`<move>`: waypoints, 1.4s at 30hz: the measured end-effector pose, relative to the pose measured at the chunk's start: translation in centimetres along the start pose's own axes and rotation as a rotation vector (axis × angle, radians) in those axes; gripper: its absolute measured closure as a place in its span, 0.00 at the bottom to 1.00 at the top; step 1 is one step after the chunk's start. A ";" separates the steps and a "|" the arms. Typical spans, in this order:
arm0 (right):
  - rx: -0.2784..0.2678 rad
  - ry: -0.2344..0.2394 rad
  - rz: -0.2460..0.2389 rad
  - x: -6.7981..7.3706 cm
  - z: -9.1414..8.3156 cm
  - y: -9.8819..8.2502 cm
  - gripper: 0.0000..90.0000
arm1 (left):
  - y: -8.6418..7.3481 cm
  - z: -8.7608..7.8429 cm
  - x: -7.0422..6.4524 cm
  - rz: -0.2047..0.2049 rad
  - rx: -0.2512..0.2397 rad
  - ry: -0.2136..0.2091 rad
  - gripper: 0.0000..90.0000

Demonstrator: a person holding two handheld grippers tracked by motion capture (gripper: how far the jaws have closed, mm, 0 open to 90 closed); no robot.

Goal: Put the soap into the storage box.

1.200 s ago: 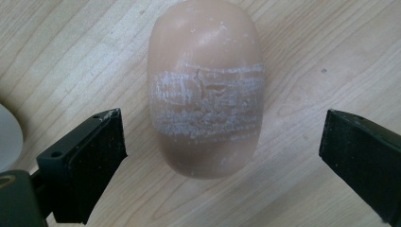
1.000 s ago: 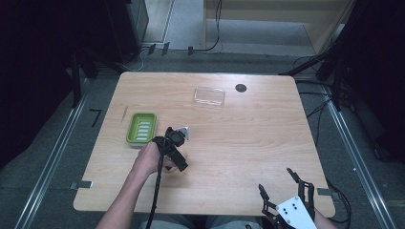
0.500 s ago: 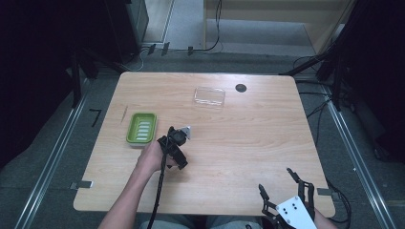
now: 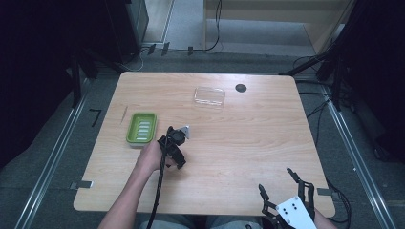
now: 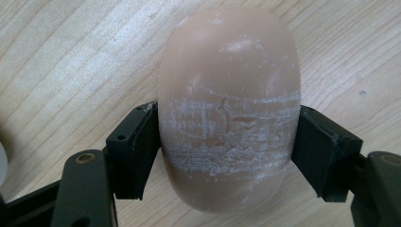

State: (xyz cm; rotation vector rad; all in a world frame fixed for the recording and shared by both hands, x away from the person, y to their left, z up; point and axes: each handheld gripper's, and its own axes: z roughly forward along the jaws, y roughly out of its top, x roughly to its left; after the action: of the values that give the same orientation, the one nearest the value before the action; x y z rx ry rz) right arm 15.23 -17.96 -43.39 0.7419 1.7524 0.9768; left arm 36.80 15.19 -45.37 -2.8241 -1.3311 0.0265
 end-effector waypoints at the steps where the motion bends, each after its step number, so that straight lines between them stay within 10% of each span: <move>1: 0.000 0.000 0.001 0.0 0.0 0.0 0.15 | 0.0 0.0 -0.1 -0.002 -0.003 0.000 0.35; 42: -0.004 0.000 -0.002 0.0 -0.1 0.0 0.15 | -1.6 -2.0 0.5 0.013 -0.032 -0.003 0.37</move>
State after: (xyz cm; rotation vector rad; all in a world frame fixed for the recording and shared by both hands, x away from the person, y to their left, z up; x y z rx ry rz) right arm 15.12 -17.97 -43.37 0.7376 1.7509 0.9788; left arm 35.92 16.52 -43.34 -2.8602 -1.3258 0.0105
